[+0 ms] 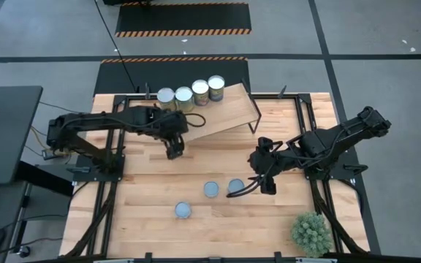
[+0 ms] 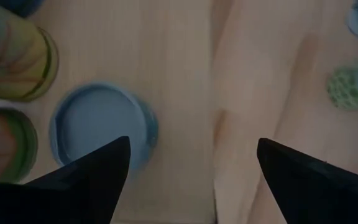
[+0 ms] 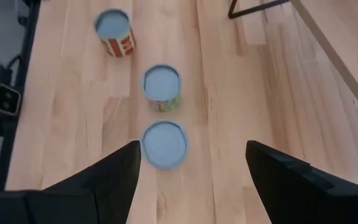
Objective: Pick and place cans onto a shelf
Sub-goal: Put the tomato can on the shelf
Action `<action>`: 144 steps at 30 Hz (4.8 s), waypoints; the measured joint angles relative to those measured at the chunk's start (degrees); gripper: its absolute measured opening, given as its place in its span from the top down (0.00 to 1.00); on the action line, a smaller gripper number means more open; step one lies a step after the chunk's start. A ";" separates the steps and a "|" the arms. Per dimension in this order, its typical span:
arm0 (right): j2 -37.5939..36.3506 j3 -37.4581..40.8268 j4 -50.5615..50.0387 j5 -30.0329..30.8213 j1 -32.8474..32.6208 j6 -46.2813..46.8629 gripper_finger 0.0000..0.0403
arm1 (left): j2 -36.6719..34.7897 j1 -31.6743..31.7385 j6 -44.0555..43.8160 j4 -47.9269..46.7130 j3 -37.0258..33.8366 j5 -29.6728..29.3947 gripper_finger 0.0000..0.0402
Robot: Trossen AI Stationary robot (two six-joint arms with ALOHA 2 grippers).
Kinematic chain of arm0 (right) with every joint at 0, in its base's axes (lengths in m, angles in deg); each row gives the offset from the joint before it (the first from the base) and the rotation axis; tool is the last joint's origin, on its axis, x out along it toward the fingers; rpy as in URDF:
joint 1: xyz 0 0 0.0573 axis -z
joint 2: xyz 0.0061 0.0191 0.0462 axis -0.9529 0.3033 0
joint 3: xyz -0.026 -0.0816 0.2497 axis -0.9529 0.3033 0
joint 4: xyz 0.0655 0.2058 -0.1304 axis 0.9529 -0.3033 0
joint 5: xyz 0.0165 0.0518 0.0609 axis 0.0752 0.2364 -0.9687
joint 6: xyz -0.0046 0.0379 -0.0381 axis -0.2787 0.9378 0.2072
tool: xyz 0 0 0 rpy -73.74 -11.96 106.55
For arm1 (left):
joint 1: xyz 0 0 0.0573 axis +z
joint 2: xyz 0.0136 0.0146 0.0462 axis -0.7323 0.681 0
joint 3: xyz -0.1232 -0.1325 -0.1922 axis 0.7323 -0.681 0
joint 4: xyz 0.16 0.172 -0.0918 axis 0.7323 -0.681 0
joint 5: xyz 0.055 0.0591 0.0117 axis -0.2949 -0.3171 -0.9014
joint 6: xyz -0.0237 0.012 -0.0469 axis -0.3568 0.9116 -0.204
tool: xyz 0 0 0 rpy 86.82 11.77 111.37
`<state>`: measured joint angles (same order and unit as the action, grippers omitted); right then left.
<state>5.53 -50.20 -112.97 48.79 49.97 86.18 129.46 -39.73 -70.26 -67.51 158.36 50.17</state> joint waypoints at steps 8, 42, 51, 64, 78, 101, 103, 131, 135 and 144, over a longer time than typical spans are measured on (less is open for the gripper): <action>0.02 0.00 0.05 0.11 0.00 2.38 0.26 | 0.08 2.71 1.35 3.45 -2.88 -0.56 0.11; 0.02 0.00 0.53 -0.07 0.00 1.44 0.26 | 0.14 -3.88 -3.70 -2.74 7.91 1.74 0.11; 0.02 0.00 0.07 -0.09 0.00 1.90 0.26 | 0.14 -16.14 -15.16 -1.26 6.96 8.47 0.11; 0.04 0.00 1.82 -0.33 0.06 -3.60 0.26 | 0.14 -31.62 -35.55 0.84 4.60 -0.34 0.11; 0.06 0.00 5.29 -0.35 0.11 -5.49 0.26 | 10.83 -41.09 -43.97 5.65 4.60 -1.65 0.11; 0.07 0.00 5.69 -0.57 0.06 -3.48 0.26 | 24.33 -42.50 -42.55 8.36 4.62 -2.40 0.11; 0.07 0.00 5.68 -0.57 0.04 -3.46 0.26 | 24.70 -42.10 -42.91 8.68 4.69 -2.43 0.11; 0.07 0.00 7.85 -0.57 -0.07 -2.33 0.26 | 28.09 -39.91 -45.29 7.55 4.60 2.32 0.11; 0.07 -0.01 8.11 -0.57 -0.07 -2.49 0.26 | 29.89 -39.57 -44.22 8.79 4.60 4.54 0.11; 0.07 -0.02 8.15 -1.64 -0.07 -2.50 0.26 | 30.83 -39.24 -42.90 11.21 4.58 5.05 0.20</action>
<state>5.60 -50.22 -104.81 47.15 49.91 83.68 160.28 -78.98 -113.15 -56.29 162.94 55.22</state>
